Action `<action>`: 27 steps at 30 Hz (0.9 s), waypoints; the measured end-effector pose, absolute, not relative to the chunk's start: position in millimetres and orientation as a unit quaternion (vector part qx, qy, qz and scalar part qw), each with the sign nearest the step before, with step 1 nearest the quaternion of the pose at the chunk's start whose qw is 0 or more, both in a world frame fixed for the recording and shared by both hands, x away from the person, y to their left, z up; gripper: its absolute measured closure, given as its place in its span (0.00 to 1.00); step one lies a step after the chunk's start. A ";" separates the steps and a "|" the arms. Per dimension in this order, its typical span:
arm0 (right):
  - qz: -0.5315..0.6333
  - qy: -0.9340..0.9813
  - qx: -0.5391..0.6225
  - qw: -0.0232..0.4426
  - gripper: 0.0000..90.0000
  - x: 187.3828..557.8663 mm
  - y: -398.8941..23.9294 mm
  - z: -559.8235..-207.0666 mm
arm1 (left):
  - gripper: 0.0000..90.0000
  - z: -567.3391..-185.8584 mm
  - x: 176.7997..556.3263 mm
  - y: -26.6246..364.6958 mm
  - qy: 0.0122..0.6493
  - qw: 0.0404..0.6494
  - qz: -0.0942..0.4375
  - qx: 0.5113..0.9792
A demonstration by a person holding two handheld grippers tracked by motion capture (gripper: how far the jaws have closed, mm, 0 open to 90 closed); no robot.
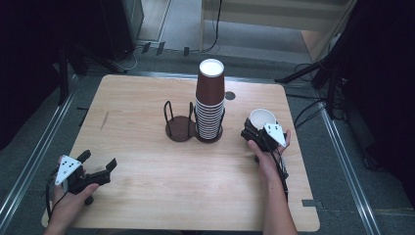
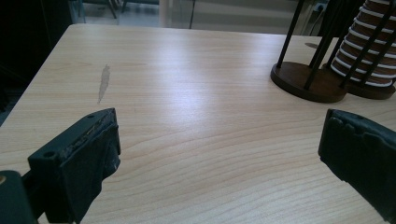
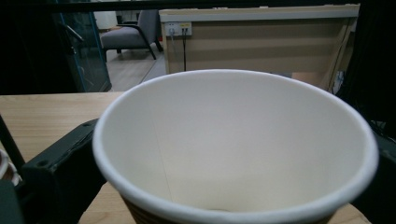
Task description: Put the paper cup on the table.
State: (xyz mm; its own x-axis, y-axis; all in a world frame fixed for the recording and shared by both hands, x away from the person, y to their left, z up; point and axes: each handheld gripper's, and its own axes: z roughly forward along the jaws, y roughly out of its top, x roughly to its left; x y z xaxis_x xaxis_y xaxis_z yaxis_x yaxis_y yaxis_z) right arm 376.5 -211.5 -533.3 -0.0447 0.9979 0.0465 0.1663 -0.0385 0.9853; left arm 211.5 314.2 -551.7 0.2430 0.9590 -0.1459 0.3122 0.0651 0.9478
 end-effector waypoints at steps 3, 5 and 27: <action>0.475 0.547 0.529 0.442 0.00 373.8 -211.4 -529.7 | 0.00 -551.7 211.5 314.0 0.525 0.506 0.320 0.605; 0.475 0.546 0.529 0.443 0.00 371.2 -211.5 -526.6 | 0.00 -551.7 211.4 313.7 0.525 0.506 0.321 0.604; 0.490 0.562 0.503 0.437 0.00 339.4 -224.1 -514.7 | 0.00 -551.7 211.7 314.0 0.528 0.506 0.320 0.603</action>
State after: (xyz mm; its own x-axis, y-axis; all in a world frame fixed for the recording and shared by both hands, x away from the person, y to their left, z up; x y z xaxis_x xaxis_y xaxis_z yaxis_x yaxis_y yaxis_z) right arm 339.4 -224.1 -514.7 -0.1119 0.9937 0.0016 0.1386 0.0140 0.9903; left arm 211.7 314.0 -551.7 0.2382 0.9599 -0.1478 0.3130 0.0682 0.9473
